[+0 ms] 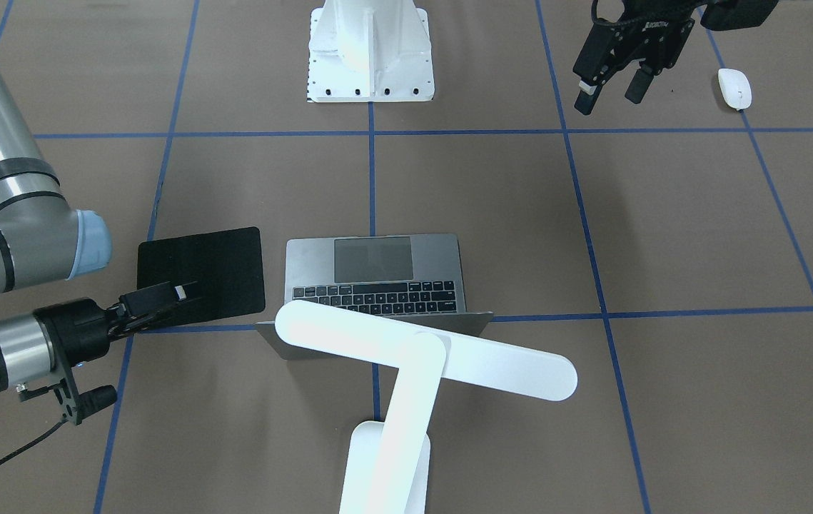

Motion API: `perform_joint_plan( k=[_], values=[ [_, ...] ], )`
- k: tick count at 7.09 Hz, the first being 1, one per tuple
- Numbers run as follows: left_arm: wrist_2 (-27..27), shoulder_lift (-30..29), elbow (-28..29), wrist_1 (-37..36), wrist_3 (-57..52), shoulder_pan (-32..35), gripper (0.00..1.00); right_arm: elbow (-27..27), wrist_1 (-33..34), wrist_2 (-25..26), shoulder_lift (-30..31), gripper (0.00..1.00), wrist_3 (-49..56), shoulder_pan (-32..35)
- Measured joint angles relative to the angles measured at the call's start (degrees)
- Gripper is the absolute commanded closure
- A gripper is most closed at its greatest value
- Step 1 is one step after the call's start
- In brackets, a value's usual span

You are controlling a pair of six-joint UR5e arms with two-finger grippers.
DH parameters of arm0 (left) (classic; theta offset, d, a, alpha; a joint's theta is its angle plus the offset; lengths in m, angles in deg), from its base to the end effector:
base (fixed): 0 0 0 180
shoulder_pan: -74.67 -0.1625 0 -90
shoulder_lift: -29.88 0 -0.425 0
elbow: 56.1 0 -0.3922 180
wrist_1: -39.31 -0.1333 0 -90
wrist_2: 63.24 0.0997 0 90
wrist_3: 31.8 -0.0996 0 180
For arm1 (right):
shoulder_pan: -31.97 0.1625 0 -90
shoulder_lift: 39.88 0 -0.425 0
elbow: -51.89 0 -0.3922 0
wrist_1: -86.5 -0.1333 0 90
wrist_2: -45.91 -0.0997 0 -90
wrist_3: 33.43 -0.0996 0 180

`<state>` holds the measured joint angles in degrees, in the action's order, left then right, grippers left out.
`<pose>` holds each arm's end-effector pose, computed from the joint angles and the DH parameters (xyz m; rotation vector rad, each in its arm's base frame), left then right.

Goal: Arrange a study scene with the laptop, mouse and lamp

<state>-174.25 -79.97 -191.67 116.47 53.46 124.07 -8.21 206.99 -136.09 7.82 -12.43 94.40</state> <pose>0.2135 -0.3990 0.1829 0.1110 0.9749 -0.5489 -0.3241 -0.6937 0.4203 -0.3372 -1.5833 -0.4033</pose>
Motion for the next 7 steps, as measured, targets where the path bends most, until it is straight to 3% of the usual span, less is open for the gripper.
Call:
perform_joint_plan(
  k=[2, 5, 7],
  values=[
    [0.0, 0.19, 0.5, 0.06, -0.95, 0.0, 0.0, -1.43, -0.06, 2.95, 3.3, 0.08, -0.53, 3.42],
    [0.14, 0.41, 1.67, 0.09, -2.3, 0.0, 0.01, -7.69, -0.09, 16.17, 9.71, 0.08, -6.0, 8.94],
    [0.23, 1.51, 3.06, 0.03, -8.98, 0.56, 0.0, -9.32, -0.09, 23.85, 12.65, 0.07, -6.69, 13.5]
  ],
)
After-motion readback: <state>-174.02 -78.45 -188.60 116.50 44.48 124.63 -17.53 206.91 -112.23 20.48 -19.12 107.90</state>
